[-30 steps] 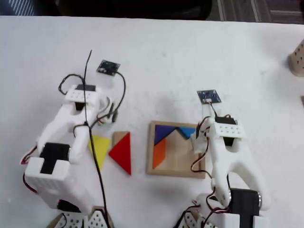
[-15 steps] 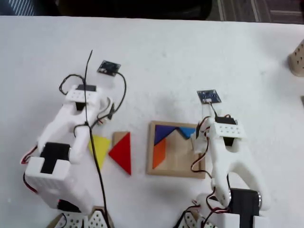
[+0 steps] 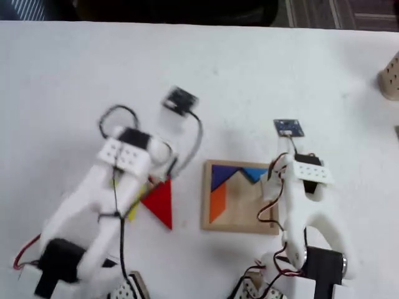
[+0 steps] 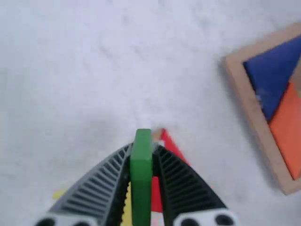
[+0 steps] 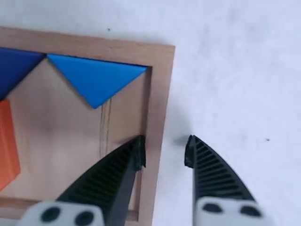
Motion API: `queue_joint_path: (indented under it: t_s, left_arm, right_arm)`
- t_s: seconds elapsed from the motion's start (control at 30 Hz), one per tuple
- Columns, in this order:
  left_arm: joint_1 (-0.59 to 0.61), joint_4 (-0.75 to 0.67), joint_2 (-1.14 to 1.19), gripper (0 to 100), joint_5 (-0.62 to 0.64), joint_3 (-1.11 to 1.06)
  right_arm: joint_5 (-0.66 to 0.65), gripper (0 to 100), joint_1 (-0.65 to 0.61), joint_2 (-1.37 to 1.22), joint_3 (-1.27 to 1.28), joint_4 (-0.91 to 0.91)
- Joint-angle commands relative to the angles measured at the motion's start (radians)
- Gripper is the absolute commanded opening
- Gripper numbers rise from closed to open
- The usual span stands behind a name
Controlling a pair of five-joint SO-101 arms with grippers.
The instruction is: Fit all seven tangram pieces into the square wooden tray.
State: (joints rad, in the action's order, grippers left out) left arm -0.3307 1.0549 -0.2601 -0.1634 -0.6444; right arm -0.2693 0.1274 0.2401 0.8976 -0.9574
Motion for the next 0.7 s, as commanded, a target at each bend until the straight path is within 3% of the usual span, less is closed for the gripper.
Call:
queue_joint_path:
  t_s: [0.0,0.17,0.33,0.5,0.67]
  left_arm:
    - [-0.133,-0.103,-0.117,2,-0.008,-0.061]
    - [-0.288,-0.183,-0.157,2,-0.008,-0.100]
    - [-0.435,-0.249,-0.156,2,-0.008,-0.100]
    - [-0.463,-0.279,-0.156,2,-0.008,-0.147]
    - [-0.456,-0.396,-0.162,2,-0.008,-0.265]
  right_arm:
    - [-0.012,14.4,0.099,0.012,-0.015,0.007]
    - [-0.006,14.4,0.139,0.013,-0.031,-0.001]
    - [-0.011,14.8,0.088,0.013,-0.043,-0.050]
    - [-0.006,15.1,0.021,0.013,-0.044,-0.051]
    - [0.043,22.8,0.024,0.081,-0.063,-0.061]
